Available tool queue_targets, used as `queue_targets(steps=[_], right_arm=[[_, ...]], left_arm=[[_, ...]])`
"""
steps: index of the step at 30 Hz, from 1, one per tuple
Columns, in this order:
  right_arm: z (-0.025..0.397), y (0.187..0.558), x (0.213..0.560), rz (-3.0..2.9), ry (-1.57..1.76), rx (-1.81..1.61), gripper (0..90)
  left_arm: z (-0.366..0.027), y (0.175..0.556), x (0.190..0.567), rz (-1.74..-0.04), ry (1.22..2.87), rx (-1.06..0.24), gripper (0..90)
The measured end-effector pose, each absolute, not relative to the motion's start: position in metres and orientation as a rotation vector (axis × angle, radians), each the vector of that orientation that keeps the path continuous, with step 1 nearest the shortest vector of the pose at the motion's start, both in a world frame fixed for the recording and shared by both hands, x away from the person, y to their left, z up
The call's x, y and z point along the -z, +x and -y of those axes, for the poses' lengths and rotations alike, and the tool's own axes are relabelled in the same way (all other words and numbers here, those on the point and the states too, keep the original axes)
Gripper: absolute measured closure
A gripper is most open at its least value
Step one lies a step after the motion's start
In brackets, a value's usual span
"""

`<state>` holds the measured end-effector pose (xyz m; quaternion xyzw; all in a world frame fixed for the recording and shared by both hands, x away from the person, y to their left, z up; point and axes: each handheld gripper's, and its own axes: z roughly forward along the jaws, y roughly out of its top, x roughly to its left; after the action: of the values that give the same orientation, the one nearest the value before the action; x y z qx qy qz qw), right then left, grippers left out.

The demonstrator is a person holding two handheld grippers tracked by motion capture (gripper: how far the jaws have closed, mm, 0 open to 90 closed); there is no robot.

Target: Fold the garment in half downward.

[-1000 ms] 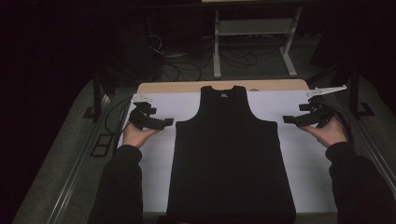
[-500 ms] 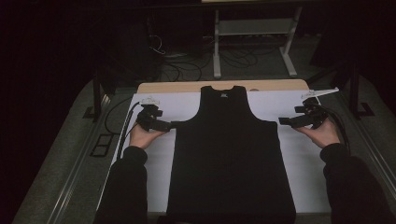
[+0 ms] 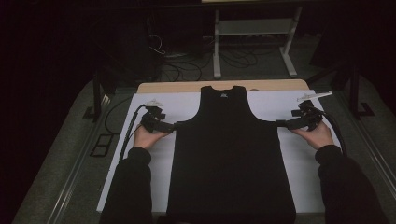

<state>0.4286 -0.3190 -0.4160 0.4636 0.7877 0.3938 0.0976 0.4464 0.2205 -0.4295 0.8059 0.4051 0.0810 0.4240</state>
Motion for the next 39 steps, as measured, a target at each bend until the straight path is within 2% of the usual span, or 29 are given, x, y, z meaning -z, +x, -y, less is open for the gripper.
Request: queue_targets(steps=[10,16,25,39], right_arm=[[0.319,0.434,0.433,-2.363,1.4,-1.154,3.4],[0.311,0.438,0.441,-2.369,1.396,-1.16,11.2],[0.306,0.441,0.446,-2.376,1.407,-1.142,17.1],[0.303,0.443,0.45,-2.379,1.404,-1.098,38.0]], left_arm=[[-0.218,0.451,0.439,-1.029,2.019,-0.189,0.0],[-0.218,0.454,0.445,-1.056,2.028,-0.148,0.0],[-0.213,0.455,0.452,-1.064,2.027,-0.132,0.0],[-0.21,0.454,0.452,-1.069,2.025,-0.17,23.6]])
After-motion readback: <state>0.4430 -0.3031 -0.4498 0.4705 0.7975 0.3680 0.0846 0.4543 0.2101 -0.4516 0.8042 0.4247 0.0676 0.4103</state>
